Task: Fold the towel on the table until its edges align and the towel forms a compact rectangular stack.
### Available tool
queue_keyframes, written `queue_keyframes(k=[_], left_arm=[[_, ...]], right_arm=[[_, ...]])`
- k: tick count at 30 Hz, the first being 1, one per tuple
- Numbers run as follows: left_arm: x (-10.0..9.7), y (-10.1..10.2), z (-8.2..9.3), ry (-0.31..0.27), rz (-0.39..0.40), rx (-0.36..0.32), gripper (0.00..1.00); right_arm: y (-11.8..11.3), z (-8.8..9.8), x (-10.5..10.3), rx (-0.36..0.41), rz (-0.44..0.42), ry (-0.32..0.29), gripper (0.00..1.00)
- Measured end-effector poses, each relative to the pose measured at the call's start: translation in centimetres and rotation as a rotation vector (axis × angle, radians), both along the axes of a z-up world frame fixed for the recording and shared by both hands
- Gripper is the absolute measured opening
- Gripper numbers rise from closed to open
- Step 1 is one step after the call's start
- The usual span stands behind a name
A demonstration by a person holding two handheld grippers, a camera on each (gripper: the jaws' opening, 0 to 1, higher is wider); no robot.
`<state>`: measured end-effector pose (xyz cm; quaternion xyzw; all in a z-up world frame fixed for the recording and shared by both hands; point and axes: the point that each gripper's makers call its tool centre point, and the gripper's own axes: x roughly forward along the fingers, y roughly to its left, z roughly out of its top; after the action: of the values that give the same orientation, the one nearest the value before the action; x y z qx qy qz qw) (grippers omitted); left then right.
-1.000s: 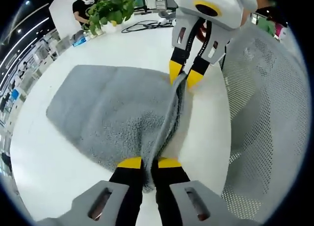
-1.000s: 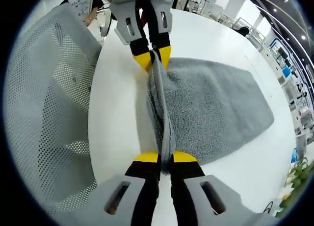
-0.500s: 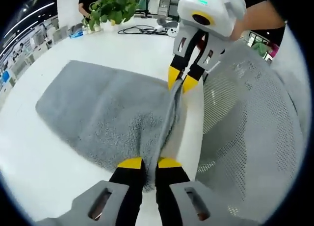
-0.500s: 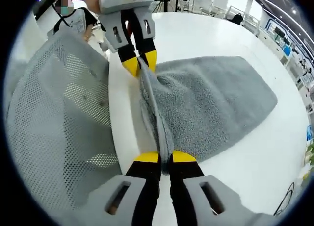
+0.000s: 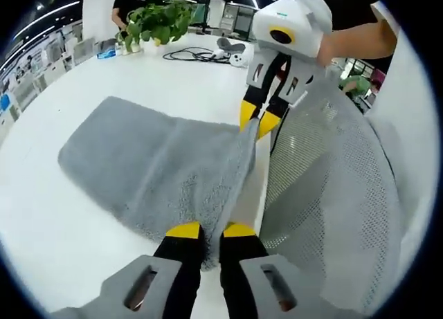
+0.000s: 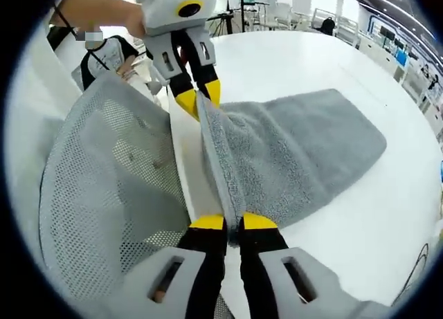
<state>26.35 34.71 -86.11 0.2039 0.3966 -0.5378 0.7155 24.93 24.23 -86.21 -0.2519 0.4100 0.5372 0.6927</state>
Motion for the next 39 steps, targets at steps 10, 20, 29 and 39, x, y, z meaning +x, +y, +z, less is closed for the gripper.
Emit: queue_keyframes(k=[10,20,29,39], left_arm=[[1.5,0.0,3.3,-0.035,0.008,-0.04,0.08],[3.1,0.4,6.3,-0.045,0.05,-0.088,0.08],[1.8,0.5,7.8,0.009,0.023,-0.1,0.08],[1.2,0.5,9.0,0.096,-0.014,-0.1,0.08]], right_arm=[[0.1,3.3,0.7,0.043,-0.001,-0.029,0.04],[0.9,6.1,1.2,0.086,0.019,-0.039,0.04],[1.2,7.4,0.3,0.106,0.043,-0.014,0.04],[1.0,9.3,1.2,0.105,0.076,-0.059,0.05]])
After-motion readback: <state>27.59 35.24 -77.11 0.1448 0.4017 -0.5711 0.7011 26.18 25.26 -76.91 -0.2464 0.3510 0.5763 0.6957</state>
